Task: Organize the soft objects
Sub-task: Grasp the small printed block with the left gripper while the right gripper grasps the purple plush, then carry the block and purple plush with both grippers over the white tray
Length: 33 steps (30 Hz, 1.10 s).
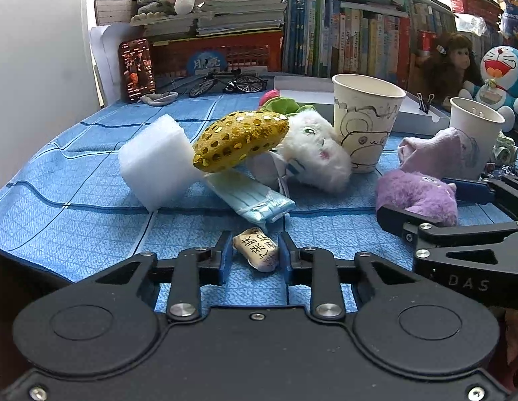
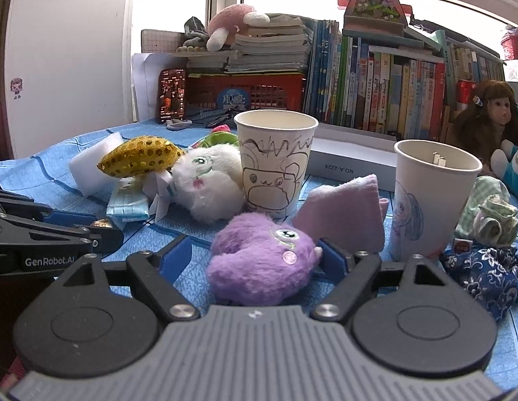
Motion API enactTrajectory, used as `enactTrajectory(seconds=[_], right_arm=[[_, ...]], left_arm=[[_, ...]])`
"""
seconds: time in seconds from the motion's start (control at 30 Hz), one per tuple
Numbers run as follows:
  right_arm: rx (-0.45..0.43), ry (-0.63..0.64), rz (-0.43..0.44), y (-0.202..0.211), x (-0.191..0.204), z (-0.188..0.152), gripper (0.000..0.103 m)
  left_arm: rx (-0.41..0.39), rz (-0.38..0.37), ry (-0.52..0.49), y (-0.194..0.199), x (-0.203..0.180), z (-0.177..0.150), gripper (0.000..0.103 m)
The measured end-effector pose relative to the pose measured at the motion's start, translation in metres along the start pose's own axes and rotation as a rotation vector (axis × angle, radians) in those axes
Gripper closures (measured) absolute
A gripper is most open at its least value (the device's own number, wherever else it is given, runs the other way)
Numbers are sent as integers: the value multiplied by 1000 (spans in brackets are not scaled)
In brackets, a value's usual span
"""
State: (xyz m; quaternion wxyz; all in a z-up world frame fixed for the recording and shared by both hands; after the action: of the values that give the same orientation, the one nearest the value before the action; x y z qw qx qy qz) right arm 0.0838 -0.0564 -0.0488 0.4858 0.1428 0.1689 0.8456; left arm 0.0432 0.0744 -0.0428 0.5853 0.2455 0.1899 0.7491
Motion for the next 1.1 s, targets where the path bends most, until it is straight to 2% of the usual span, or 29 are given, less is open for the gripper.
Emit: enactTrajectory(seconds=[0.17, 0.23, 0.33, 0.73, 1.1], right_arm=[[12, -19, -13, -2, -4, -2, 24], [21, -28, -17, -2, -5, -3, 34], [19, -44, -10, 0, -7, -4, 37], [-41, -77, 4, 24, -10, 12, 39], [-122, -111, -3, 61, -33, 52, 39]], left_arm=[[-3, -10, -9, 2, -2, 0, 76], [-6, -14, -14, 3, -4, 1, 77], [-7, -29, -17, 5, -7, 1, 77], [-84, -106, -52, 26, -31, 29, 77], [-198, -187, -82, 48, -52, 91, 77]])
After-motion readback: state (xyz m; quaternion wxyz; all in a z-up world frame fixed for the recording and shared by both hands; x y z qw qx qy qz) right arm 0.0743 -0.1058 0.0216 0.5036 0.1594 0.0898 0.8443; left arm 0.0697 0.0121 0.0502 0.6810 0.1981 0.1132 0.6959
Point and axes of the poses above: each gripper's, at about its wrist camera, not at the fingertips, and y roughly against the way its jaws point, x to its left, z to its top, the point moved 8 cm from there along -y, roughly the way its jaws point, and after that the axes turned 12 degrees about z, right-handed, at the moved point
